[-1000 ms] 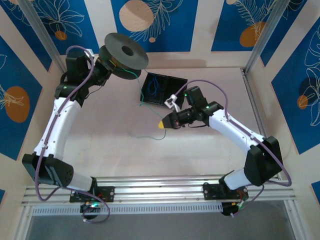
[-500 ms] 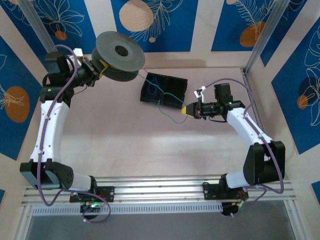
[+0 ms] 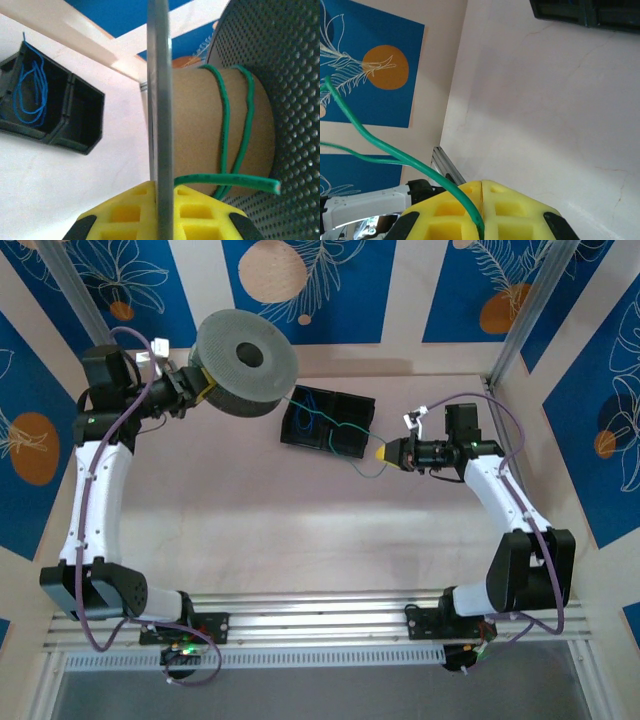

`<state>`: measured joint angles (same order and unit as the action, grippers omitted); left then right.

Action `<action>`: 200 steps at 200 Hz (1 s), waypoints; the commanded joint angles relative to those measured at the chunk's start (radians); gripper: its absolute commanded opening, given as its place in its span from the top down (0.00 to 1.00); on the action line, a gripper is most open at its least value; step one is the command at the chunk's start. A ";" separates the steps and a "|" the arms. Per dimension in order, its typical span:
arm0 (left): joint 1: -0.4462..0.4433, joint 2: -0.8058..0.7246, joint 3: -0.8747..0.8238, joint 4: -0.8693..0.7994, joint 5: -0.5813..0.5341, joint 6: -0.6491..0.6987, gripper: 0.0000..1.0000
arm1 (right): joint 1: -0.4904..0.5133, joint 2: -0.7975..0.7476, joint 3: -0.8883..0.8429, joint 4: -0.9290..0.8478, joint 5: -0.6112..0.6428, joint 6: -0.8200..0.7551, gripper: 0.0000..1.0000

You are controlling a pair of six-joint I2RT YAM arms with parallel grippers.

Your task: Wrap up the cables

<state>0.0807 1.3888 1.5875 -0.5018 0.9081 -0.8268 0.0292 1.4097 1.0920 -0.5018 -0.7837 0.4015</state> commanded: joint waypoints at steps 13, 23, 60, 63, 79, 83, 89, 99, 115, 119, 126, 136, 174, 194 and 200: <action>-0.024 -0.069 0.107 -0.093 -0.037 0.273 1.00 | -0.075 0.081 0.073 -0.122 0.121 0.014 1.00; -0.031 -0.080 0.106 -0.127 -0.032 0.322 1.00 | -0.094 0.100 0.091 -0.126 0.120 0.018 1.00; -0.083 -0.095 0.133 -0.314 -0.041 0.537 1.00 | -0.131 0.171 0.187 -0.132 0.108 0.037 1.00; -0.091 -0.096 0.133 -0.326 -0.050 0.555 1.00 | -0.132 0.178 0.199 -0.138 0.106 0.036 1.00; -0.151 -0.100 0.144 -0.394 -0.128 0.648 1.00 | -0.134 0.203 0.259 -0.164 0.087 0.036 1.00; -0.170 -0.103 0.144 -0.406 -0.148 0.669 1.00 | -0.134 0.208 0.271 -0.171 0.083 0.034 1.00; -0.199 -0.107 0.146 -0.425 -0.201 0.704 1.00 | -0.136 0.210 0.290 -0.182 0.075 0.033 1.00; -0.247 -0.119 0.142 -0.437 -0.261 0.749 1.00 | -0.138 0.204 0.313 -0.190 0.058 0.034 1.00; -0.303 -0.133 0.136 -0.450 -0.347 0.804 1.00 | -0.144 0.190 0.338 -0.197 0.021 0.040 1.00; -0.315 -0.134 0.133 -0.453 -0.365 0.816 1.00 | -0.145 0.185 0.346 -0.199 0.016 0.042 1.00; -0.333 -0.134 0.132 -0.459 -0.400 0.836 1.00 | -0.147 0.176 0.356 -0.204 0.010 0.045 1.00; -0.363 -0.134 0.132 -0.475 -0.459 0.867 1.00 | -0.147 0.167 0.372 -0.209 -0.001 0.052 1.00; -0.477 -0.108 0.110 -0.507 -0.611 0.945 1.00 | -0.145 0.144 0.443 -0.189 -0.058 0.110 1.00; -0.532 -0.091 0.085 -0.513 -0.707 0.984 1.00 | -0.141 0.133 0.486 -0.169 -0.083 0.151 1.00; -0.543 -0.089 0.071 -0.509 -0.721 0.994 1.00 | -0.139 0.130 0.498 -0.160 -0.094 0.165 1.00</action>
<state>-0.4213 1.2957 1.6798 -0.9699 0.3424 0.0723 -0.0940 1.5894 1.5200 -0.6926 -0.8291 0.4850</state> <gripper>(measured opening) 0.073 0.058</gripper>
